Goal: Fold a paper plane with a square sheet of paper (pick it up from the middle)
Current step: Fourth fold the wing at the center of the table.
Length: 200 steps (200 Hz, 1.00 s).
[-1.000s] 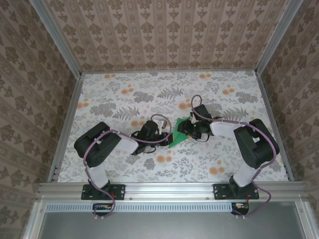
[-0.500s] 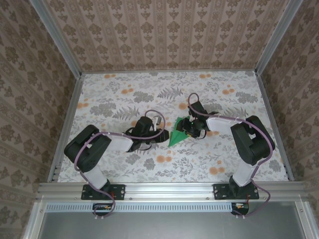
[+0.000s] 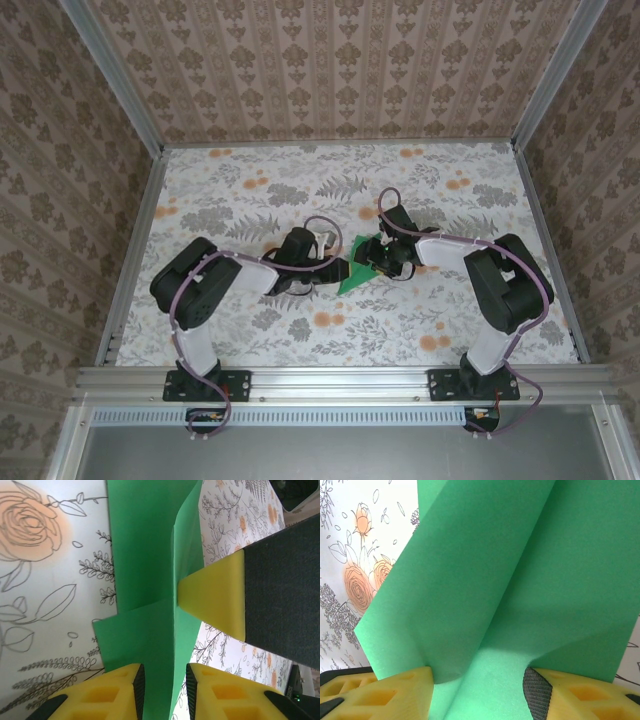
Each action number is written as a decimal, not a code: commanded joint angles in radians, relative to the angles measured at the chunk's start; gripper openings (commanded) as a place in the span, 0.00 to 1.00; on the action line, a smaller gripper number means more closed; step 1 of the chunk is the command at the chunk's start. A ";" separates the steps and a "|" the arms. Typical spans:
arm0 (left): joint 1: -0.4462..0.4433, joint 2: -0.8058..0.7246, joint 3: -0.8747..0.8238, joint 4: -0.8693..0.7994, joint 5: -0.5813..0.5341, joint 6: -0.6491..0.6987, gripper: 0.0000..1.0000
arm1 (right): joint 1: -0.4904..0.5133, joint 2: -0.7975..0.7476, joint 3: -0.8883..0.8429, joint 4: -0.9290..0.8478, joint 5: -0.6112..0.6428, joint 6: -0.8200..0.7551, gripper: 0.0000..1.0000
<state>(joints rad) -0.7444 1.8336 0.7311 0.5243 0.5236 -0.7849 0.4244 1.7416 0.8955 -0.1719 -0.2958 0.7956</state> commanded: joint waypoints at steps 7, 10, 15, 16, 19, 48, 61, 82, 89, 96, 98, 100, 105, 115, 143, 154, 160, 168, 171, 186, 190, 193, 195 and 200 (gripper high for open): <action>0.004 0.035 0.047 0.027 0.058 0.029 0.26 | -0.003 0.093 -0.069 -0.128 0.088 0.000 0.57; 0.004 0.038 0.051 0.028 0.061 0.029 0.26 | -0.004 0.093 -0.069 -0.128 0.087 -0.001 0.57; 0.005 0.044 0.056 0.029 0.066 0.030 0.26 | -0.004 0.091 -0.067 -0.128 0.085 -0.001 0.57; 0.004 0.046 0.057 0.029 0.068 0.031 0.25 | -0.004 0.091 -0.068 -0.128 0.085 -0.001 0.57; 0.002 0.049 0.060 0.030 0.070 0.033 0.25 | -0.003 0.090 -0.068 -0.128 0.084 -0.002 0.57; 0.001 0.080 0.085 0.019 0.079 0.047 0.22 | -0.003 0.083 -0.066 -0.123 0.071 -0.004 0.57; 0.002 0.087 0.089 0.020 0.086 0.051 0.20 | -0.004 0.075 -0.066 -0.121 0.066 -0.007 0.56; 0.001 0.087 0.091 0.020 0.093 0.062 0.13 | -0.005 0.056 -0.071 -0.117 0.057 -0.014 0.56; 0.001 0.087 0.093 0.019 0.096 0.066 0.12 | -0.007 0.049 -0.070 -0.115 0.053 -0.017 0.56; 0.000 0.087 0.094 0.020 0.099 0.068 0.11 | -0.008 0.042 -0.071 -0.113 0.051 -0.020 0.56; 0.000 0.087 0.094 0.021 0.101 0.069 0.11 | -0.009 0.039 -0.070 -0.113 0.050 -0.021 0.56; 0.001 0.087 0.095 0.022 0.102 0.069 0.10 | -0.009 0.037 -0.070 -0.111 0.048 -0.022 0.56; 0.002 0.088 0.094 0.026 0.106 0.070 0.10 | -0.009 0.033 -0.070 -0.109 0.046 -0.025 0.56; 0.003 0.091 0.095 0.033 0.113 0.069 0.08 | -0.008 0.027 -0.071 -0.110 0.044 -0.030 0.56; 0.006 0.103 0.095 0.052 0.148 0.059 0.08 | -0.009 0.042 -0.063 -0.125 0.047 -0.039 0.56; 0.006 0.107 0.096 0.051 0.147 0.057 0.08 | -0.009 0.053 -0.063 -0.126 0.050 -0.039 0.57; 0.007 0.105 0.094 0.052 0.145 0.056 0.08 | -0.009 0.057 -0.061 -0.127 0.050 -0.036 0.57; 0.009 0.104 0.092 0.050 0.144 0.057 0.10 | -0.009 0.064 -0.057 -0.132 0.055 -0.032 0.57; 0.008 0.102 0.091 0.048 0.142 0.056 0.11 | -0.009 0.067 -0.056 -0.135 0.057 -0.031 0.57; 0.011 0.093 0.087 0.041 0.138 0.056 0.15 | -0.008 0.080 -0.045 -0.158 0.072 -0.026 0.57; 0.013 0.088 0.086 0.039 0.137 0.056 0.16 | -0.008 0.084 -0.043 -0.170 0.081 -0.024 0.57; 0.013 0.083 0.084 0.039 0.136 0.058 0.17 | -0.009 0.085 -0.039 -0.176 0.085 -0.024 0.57; 0.014 0.081 0.084 0.037 0.135 0.059 0.18 | -0.008 0.088 -0.038 -0.181 0.089 -0.024 0.57; 0.016 0.075 0.082 0.032 0.135 0.060 0.19 | -0.009 0.093 -0.034 -0.193 0.095 -0.023 0.57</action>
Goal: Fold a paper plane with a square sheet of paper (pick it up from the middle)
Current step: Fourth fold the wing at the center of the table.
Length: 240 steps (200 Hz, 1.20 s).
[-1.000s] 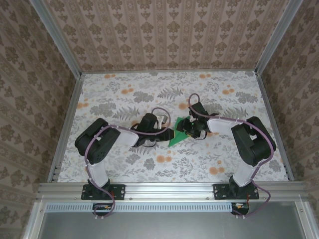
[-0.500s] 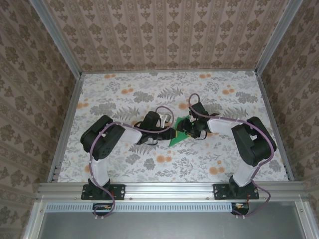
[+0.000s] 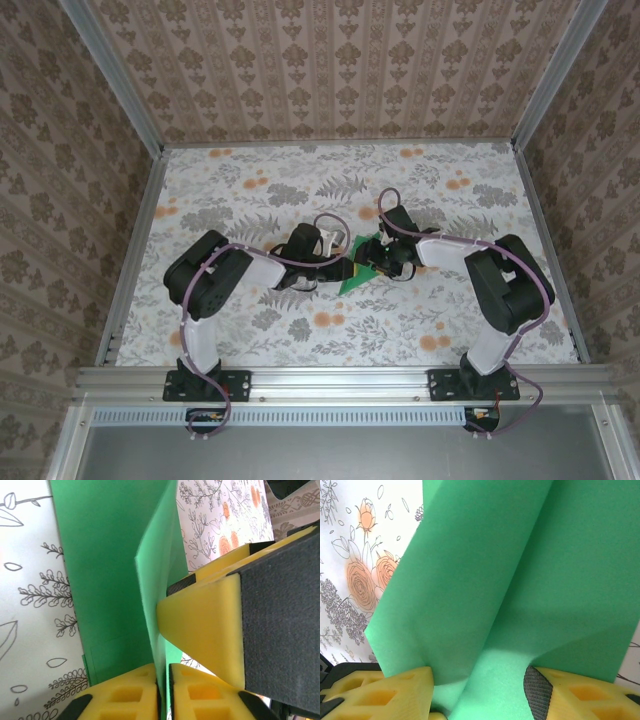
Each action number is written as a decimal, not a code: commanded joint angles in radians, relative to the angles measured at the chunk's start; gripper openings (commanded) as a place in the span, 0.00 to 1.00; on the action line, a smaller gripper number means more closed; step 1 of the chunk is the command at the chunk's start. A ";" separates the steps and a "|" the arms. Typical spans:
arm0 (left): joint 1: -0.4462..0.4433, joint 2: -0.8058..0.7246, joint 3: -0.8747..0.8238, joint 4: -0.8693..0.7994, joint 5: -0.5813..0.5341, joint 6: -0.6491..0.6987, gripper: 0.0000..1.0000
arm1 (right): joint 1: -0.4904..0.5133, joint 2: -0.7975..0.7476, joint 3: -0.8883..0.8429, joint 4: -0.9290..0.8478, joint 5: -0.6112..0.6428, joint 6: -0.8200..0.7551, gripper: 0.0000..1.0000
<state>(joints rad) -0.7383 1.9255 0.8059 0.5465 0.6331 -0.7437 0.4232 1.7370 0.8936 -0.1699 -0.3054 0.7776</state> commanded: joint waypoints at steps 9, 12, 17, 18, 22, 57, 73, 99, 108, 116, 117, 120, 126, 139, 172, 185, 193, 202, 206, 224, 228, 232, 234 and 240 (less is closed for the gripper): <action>0.013 -0.028 0.004 0.000 0.025 0.020 0.21 | -0.007 0.106 -0.028 -0.209 0.116 -0.004 0.57; 0.014 -0.032 0.003 -0.003 0.024 0.021 0.22 | -0.008 0.108 -0.026 -0.213 0.120 -0.002 0.57; 0.015 -0.040 -0.003 -0.004 0.023 0.022 0.23 | -0.007 0.111 -0.024 -0.223 0.125 -0.001 0.57; 0.015 -0.041 -0.003 -0.005 0.022 0.022 0.23 | -0.008 0.111 -0.023 -0.225 0.126 0.000 0.57; 0.016 -0.048 -0.008 -0.006 0.018 0.021 0.24 | -0.007 0.115 -0.022 -0.229 0.132 0.000 0.57; 0.034 -0.119 -0.060 -0.028 -0.018 0.016 0.27 | -0.007 0.137 -0.007 -0.262 0.156 0.017 0.57; 0.048 -0.157 -0.089 -0.036 -0.042 0.014 0.27 | -0.008 0.145 -0.002 -0.272 0.164 0.019 0.57; 0.048 -0.181 -0.096 -0.036 -0.038 0.004 0.22 | -0.008 0.153 -0.001 -0.278 0.170 0.026 0.56; 0.042 -0.177 -0.094 -0.023 -0.032 -0.002 0.22 | -0.007 0.159 0.000 -0.283 0.173 0.029 0.56; 0.034 -0.172 -0.087 -0.013 -0.026 -0.003 0.21 | -0.008 0.163 0.002 -0.289 0.176 0.034 0.56; 0.033 -0.171 -0.085 -0.013 -0.026 -0.003 0.21 | -0.008 0.164 0.002 -0.289 0.176 0.034 0.56; 0.029 -0.168 -0.082 -0.013 -0.024 -0.003 0.20 | -0.007 0.165 0.003 -0.291 0.176 0.035 0.56; 0.022 -0.161 -0.075 -0.013 -0.023 -0.002 0.20 | -0.007 0.167 0.003 -0.292 0.177 0.038 0.55; 0.005 -0.141 -0.057 -0.014 -0.020 0.000 0.19 | -0.008 0.173 0.005 -0.295 0.179 0.044 0.55; -0.012 -0.094 -0.033 -0.029 -0.033 0.000 0.15 | -0.008 0.178 0.005 -0.299 0.181 0.054 0.54; -0.010 -0.083 -0.030 -0.038 -0.039 0.004 0.15 | -0.007 0.179 0.003 -0.299 0.180 0.056 0.54; -0.010 -0.078 -0.028 -0.049 -0.045 0.007 0.14 | -0.007 0.180 0.004 -0.301 0.181 0.058 0.54; -0.011 -0.074 -0.026 -0.060 -0.052 0.011 0.14 | -0.007 0.181 0.003 -0.301 0.180 0.059 0.54; -0.010 -0.074 -0.025 -0.065 -0.056 0.015 0.13 | -0.008 0.181 0.004 -0.301 0.181 0.059 0.54; -0.010 -0.068 -0.024 -0.071 -0.062 0.018 0.13 | -0.008 0.184 -0.001 -0.301 0.180 0.064 0.53; -0.010 -0.067 -0.024 -0.072 -0.064 0.017 0.12 | -0.007 0.186 -0.001 -0.301 0.181 0.065 0.53; -0.010 -0.066 -0.025 -0.072 -0.064 0.017 0.12 | -0.008 0.186 -0.002 -0.300 0.182 0.066 0.53; -0.009 -0.066 -0.025 -0.073 -0.064 0.016 0.12 | -0.008 0.187 -0.003 -0.300 0.183 0.066 0.52; -0.009 -0.065 -0.023 -0.074 -0.066 0.017 0.12 | -0.007 0.188 -0.004 -0.298 0.182 0.066 0.52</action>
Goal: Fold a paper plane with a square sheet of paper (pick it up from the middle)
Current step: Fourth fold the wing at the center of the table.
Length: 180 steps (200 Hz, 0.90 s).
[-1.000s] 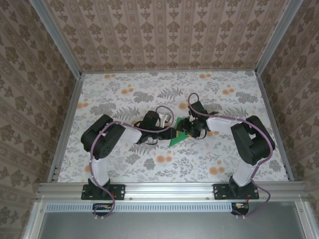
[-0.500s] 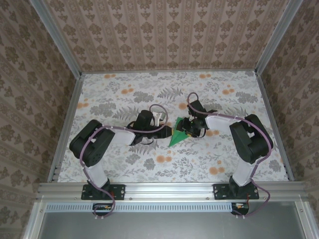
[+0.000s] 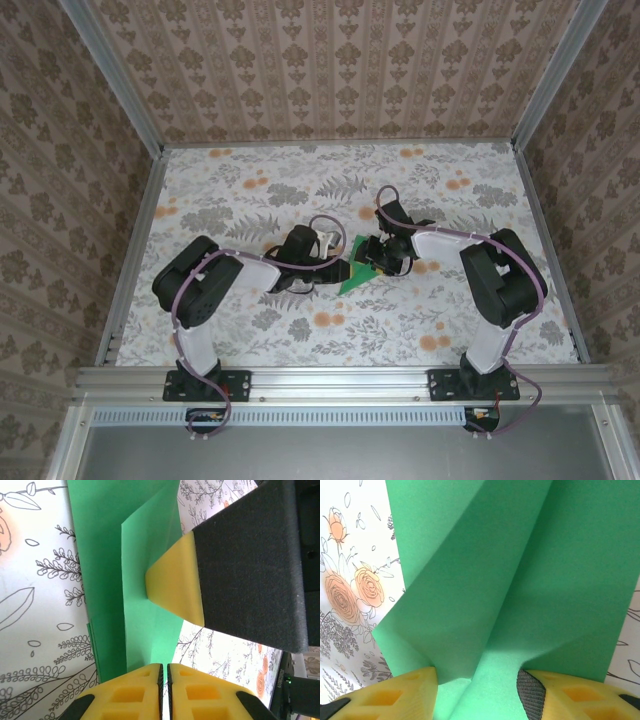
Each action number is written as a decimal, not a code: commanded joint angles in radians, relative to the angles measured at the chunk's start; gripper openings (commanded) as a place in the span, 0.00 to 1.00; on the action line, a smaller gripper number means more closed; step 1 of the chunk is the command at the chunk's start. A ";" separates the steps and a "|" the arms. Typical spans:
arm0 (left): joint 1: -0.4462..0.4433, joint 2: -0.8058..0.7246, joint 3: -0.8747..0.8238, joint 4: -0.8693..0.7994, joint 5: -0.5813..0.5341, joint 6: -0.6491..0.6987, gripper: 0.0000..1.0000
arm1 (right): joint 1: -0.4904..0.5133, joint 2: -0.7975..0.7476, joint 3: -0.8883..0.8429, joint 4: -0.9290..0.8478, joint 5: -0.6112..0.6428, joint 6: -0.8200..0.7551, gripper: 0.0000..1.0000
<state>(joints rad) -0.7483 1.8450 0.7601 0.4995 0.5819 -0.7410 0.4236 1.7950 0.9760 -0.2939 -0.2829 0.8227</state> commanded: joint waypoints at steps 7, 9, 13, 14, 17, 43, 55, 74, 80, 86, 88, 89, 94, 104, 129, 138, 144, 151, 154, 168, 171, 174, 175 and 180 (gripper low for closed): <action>0.000 0.017 0.024 -0.027 -0.014 0.014 0.12 | -0.008 0.131 -0.087 -0.174 0.160 0.021 0.52; 0.000 0.017 0.024 -0.027 -0.014 0.013 0.12 | -0.008 0.131 -0.088 -0.174 0.160 0.022 0.52; 0.001 0.019 0.024 -0.027 -0.014 0.013 0.12 | -0.008 0.131 -0.088 -0.174 0.161 0.023 0.51; 0.001 0.019 0.024 -0.027 -0.014 0.013 0.12 | -0.008 0.132 -0.088 -0.174 0.161 0.022 0.51; 0.000 0.020 0.023 -0.027 -0.013 0.012 0.12 | -0.008 0.133 -0.088 -0.175 0.161 0.021 0.51; 0.000 0.020 0.022 -0.026 -0.009 0.012 0.12 | -0.008 0.148 -0.085 -0.180 0.162 0.020 0.49; 0.000 0.022 0.022 -0.026 -0.007 0.013 0.11 | -0.008 0.154 -0.086 -0.180 0.161 0.021 0.48; 0.001 0.026 0.023 -0.025 -0.005 0.012 0.12 | -0.008 0.162 -0.082 -0.185 0.162 0.018 0.46; 0.000 0.029 0.024 -0.025 -0.004 0.011 0.11 | -0.008 0.164 -0.080 -0.187 0.163 0.016 0.46; 0.000 0.032 0.026 -0.025 -0.004 0.011 0.11 | -0.007 0.167 -0.079 -0.189 0.163 0.015 0.46; 0.001 0.032 0.026 -0.023 -0.004 0.011 0.11 | -0.008 0.166 -0.079 -0.190 0.163 0.014 0.46; 0.001 0.034 0.026 -0.023 -0.004 0.011 0.11 | -0.008 0.166 -0.078 -0.190 0.163 0.014 0.46; 0.000 0.034 0.026 -0.024 -0.003 0.008 0.11 | -0.008 0.170 -0.077 -0.192 0.163 0.012 0.46; 0.000 0.037 0.027 -0.024 -0.003 0.008 0.11 | -0.008 0.174 -0.074 -0.195 0.163 0.008 0.45; 0.000 0.037 0.025 -0.027 -0.009 0.008 0.11 | -0.008 0.188 -0.061 -0.209 0.165 -0.002 0.46; 0.000 0.039 0.025 -0.028 -0.011 0.009 0.11 | -0.008 0.195 -0.057 -0.215 0.166 -0.005 0.45; 0.000 0.039 0.025 -0.028 -0.012 0.008 0.11 | -0.006 0.200 -0.053 -0.219 0.169 -0.007 0.46; 0.000 0.039 0.024 -0.030 -0.013 0.006 0.11 | -0.006 0.205 -0.050 -0.224 0.171 -0.008 0.46; 0.000 0.039 0.024 -0.029 -0.014 0.007 0.11 | -0.006 0.206 -0.049 -0.226 0.172 -0.008 0.45; 0.000 0.037 0.023 -0.033 -0.018 0.006 0.11 | -0.003 0.213 -0.043 -0.236 0.181 -0.009 0.46; 0.000 0.037 0.022 -0.032 -0.019 0.007 0.11 | -0.003 0.215 -0.041 -0.237 0.184 -0.009 0.46; 0.000 0.036 0.021 -0.031 -0.020 0.006 0.11 | -0.002 0.217 -0.040 -0.238 0.186 -0.010 0.46; 0.000 0.036 0.021 -0.032 -0.019 0.005 0.11 | -0.001 0.217 -0.039 -0.237 0.186 -0.010 0.46; 0.000 0.036 0.018 -0.029 -0.021 0.005 0.11 | 0.000 0.218 -0.037 -0.238 0.190 -0.012 0.46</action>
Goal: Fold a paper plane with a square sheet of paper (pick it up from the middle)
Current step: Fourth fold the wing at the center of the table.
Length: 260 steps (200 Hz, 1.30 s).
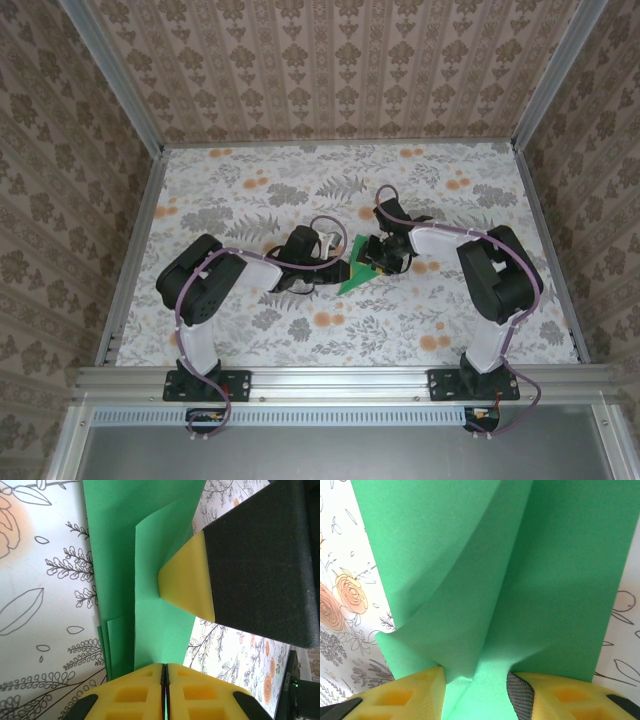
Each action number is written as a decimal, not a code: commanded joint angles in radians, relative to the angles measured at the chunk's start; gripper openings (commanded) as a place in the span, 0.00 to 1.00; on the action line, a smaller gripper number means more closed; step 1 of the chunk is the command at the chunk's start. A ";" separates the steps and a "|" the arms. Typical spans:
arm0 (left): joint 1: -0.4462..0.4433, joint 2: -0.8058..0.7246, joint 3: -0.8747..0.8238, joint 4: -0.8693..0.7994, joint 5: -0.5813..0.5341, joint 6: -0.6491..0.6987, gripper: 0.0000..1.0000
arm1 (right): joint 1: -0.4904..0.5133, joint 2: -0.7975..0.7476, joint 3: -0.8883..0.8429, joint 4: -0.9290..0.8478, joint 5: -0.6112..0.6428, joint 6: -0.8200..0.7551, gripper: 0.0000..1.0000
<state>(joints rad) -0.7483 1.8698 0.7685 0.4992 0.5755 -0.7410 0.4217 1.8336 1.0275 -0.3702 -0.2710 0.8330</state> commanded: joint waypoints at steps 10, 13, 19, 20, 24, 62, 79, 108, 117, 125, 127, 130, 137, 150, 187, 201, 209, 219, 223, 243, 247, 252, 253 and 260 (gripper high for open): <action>0.001 0.007 0.005 -0.025 -0.015 0.004 0.11 | 0.005 0.187 -0.083 -0.162 0.186 -0.024 0.47; 0.000 0.006 0.004 -0.024 -0.015 0.002 0.11 | 0.005 0.188 -0.081 -0.162 0.187 -0.025 0.47; 0.001 0.002 0.002 -0.020 -0.015 0.002 0.11 | 0.007 0.193 -0.078 -0.175 0.192 -0.029 0.47; 0.000 0.001 0.002 -0.018 -0.015 0.002 0.11 | 0.008 0.195 -0.077 -0.182 0.192 -0.029 0.48; 0.002 -0.001 -0.001 -0.016 -0.014 -0.001 0.11 | 0.009 0.197 -0.073 -0.192 0.198 -0.029 0.48; 0.022 -0.052 -0.023 0.050 -0.017 -0.049 0.11 | 0.025 0.215 -0.058 -0.226 0.250 -0.031 0.48; 0.026 -0.064 -0.021 0.057 -0.026 -0.057 0.11 | 0.028 0.219 -0.056 -0.232 0.263 -0.028 0.48; 0.025 -0.042 -0.008 0.054 -0.022 -0.063 0.10 | 0.032 0.228 -0.049 -0.241 0.273 -0.028 0.48; 0.023 -0.033 -0.002 0.055 -0.017 -0.066 0.10 | 0.034 0.232 -0.045 -0.243 0.275 -0.026 0.49; 0.022 -0.028 0.001 0.054 -0.013 -0.066 0.10 | 0.034 0.234 -0.043 -0.246 0.276 -0.026 0.49; 0.021 -0.026 0.003 0.055 -0.012 -0.067 0.10 | 0.035 0.235 -0.043 -0.247 0.277 -0.025 0.49; 0.021 -0.025 0.004 0.055 -0.010 -0.067 0.10 | 0.036 0.235 -0.041 -0.248 0.277 -0.025 0.49; 0.019 -0.022 0.009 0.058 -0.007 -0.068 0.10 | 0.037 0.239 -0.040 -0.247 0.277 -0.023 0.49; 0.014 -0.017 0.015 0.059 -0.001 -0.067 0.10 | 0.038 0.242 -0.039 -0.248 0.277 -0.021 0.49; 0.005 0.001 0.028 0.051 0.010 -0.064 0.10 | 0.038 0.250 -0.038 -0.246 0.271 -0.013 0.50; 0.003 0.009 0.033 0.036 0.008 -0.061 0.10 | 0.038 0.252 -0.039 -0.242 0.263 -0.011 0.50; 0.004 0.014 0.035 0.028 0.006 -0.061 0.10 | 0.038 0.251 -0.040 -0.239 0.258 -0.008 0.50; 0.004 0.015 0.035 0.023 0.003 -0.057 0.10 | 0.038 0.252 -0.039 -0.237 0.254 -0.006 0.50; 0.003 0.017 0.034 0.019 0.002 -0.057 0.10 | 0.038 0.252 -0.040 -0.236 0.252 -0.006 0.50; 0.003 0.017 0.040 -0.011 -0.010 -0.048 0.09 | 0.038 0.254 -0.039 -0.235 0.245 -0.004 0.50; 0.002 0.017 0.041 -0.018 -0.016 -0.045 0.09 | 0.038 0.254 -0.039 -0.235 0.245 -0.004 0.50; 0.002 0.016 0.041 -0.031 -0.021 -0.040 0.09 | 0.038 0.254 -0.038 -0.235 0.245 -0.002 0.50; 0.002 0.016 0.041 -0.034 -0.021 -0.039 0.08 | 0.038 0.254 -0.040 -0.235 0.245 -0.002 0.50; 0.002 0.013 0.044 -0.052 -0.029 -0.033 0.08 | 0.039 0.254 -0.041 -0.234 0.244 -0.002 0.50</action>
<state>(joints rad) -0.7395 1.8729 0.7860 0.5026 0.5625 -0.7933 0.4641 1.8740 1.1027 -0.4648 -0.1825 0.8185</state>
